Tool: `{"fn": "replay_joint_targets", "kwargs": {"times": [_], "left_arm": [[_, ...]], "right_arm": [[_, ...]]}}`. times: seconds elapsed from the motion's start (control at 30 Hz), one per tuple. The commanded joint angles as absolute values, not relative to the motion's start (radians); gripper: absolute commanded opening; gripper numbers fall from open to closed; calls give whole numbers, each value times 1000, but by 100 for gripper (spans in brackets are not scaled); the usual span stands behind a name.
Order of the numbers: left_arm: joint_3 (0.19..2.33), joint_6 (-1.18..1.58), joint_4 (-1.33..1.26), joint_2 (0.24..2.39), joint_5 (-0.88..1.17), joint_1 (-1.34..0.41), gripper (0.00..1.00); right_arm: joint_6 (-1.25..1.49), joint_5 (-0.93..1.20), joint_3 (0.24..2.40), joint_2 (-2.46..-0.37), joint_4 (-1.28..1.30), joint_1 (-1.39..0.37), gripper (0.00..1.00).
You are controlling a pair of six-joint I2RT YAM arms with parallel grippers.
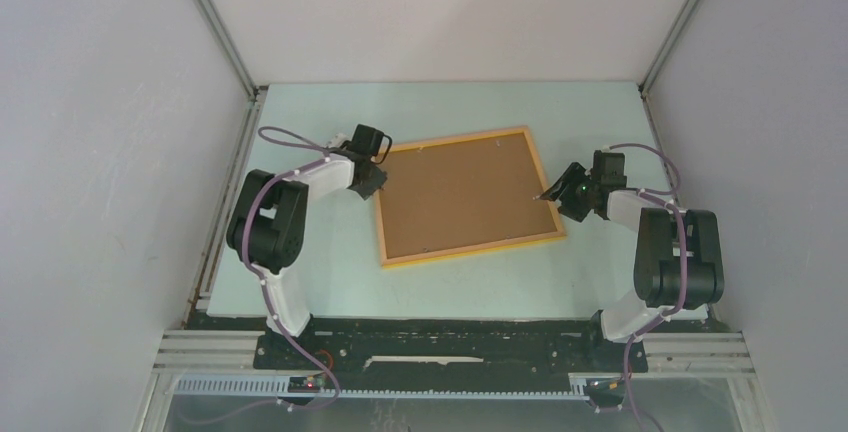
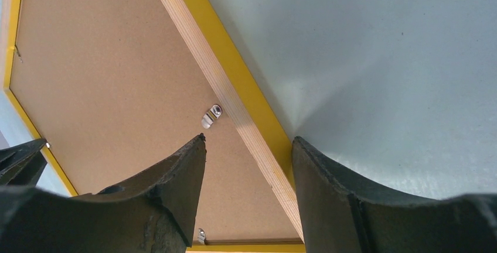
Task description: Put the photo into the frame
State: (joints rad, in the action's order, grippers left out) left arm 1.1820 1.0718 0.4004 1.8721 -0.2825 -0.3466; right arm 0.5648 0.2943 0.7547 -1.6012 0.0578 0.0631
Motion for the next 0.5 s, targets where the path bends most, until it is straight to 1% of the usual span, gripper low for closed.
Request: {"fn": "replay_joint_targets", "kwargs": {"times": [0.0,0.1,0.17,0.3,0.33,0.4,0.43,0.47], "left_arm": [[1147,1272,562,1849,-264,-338,0],[1105,1344,539,1828,-223,-334,0],[1089,1343,512,1816,-206,-333,0],[1118,1204,502,1789,-238,-336,0],[1131,1150,506,1777,-261,-338,11],[1163,1050,559,1750,-318,-349,52],[1165,999,570,1734,-338,-352,77],[1157,956,574,1715,-339,-351,88]], "right_arm": [[556,320,762,-1631,78,35,63],[556,321,764,-1632,80,35,63],[556,322,764,-1634,79,35,63],[556,319,765,-1634,81,34,63],[556,319,765,-1634,81,34,63],[556,319,765,-1634,82,34,63],[555,318,765,-1633,82,33,63],[554,318,765,-1633,82,32,63]]}}
